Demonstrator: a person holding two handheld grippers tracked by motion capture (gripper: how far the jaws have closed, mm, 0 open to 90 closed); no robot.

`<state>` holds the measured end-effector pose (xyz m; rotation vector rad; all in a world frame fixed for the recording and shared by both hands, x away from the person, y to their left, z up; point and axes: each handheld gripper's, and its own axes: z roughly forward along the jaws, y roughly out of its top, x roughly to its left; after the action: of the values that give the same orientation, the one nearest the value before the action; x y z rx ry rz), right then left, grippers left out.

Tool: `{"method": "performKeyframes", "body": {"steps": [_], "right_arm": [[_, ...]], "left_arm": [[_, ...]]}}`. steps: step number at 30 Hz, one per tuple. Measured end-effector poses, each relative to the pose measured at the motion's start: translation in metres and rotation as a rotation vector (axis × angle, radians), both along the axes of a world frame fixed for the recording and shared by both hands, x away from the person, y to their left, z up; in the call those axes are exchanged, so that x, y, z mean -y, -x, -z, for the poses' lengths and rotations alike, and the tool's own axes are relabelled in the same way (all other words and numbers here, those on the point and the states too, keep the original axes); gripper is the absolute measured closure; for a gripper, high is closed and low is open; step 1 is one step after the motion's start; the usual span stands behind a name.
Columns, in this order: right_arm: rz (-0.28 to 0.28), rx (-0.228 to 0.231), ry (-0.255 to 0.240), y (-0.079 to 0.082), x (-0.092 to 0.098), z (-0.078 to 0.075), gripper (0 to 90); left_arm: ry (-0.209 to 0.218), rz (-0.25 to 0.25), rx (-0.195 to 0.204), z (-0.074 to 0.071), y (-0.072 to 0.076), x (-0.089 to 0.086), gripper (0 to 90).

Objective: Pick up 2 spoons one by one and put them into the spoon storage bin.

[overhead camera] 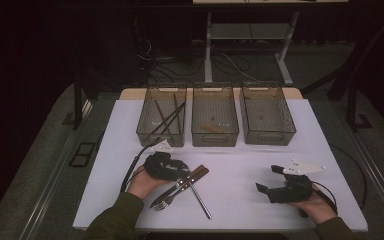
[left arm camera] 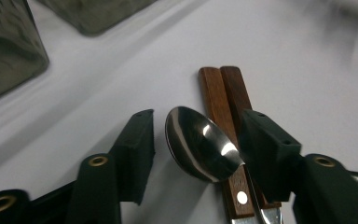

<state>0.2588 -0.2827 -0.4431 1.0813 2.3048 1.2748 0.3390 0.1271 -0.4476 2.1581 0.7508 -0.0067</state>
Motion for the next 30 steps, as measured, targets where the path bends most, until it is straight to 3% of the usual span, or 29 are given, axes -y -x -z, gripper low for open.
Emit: {"method": "performKeyframes", "body": {"steps": [3, 19, 30], "right_arm": [[-0.002, 0.000, 0.003, 0.000, 0.000, 0.000, 12.1], [-0.007, -0.003, 0.003, 0.000, -0.001, 0.000, 12.1], [-0.008, -0.003, 0.004, 0.000, -0.001, 0.000, 12.1]], "left_arm": [[-0.008, 0.013, -0.016, 0.002, -0.001, 0.000, 51.9], [0.063, 0.017, -0.056, 0.000, -0.004, -0.008, 72.4], [0.197, 0.015, -0.056, -0.013, -0.001, -0.014, 81.8]]}}
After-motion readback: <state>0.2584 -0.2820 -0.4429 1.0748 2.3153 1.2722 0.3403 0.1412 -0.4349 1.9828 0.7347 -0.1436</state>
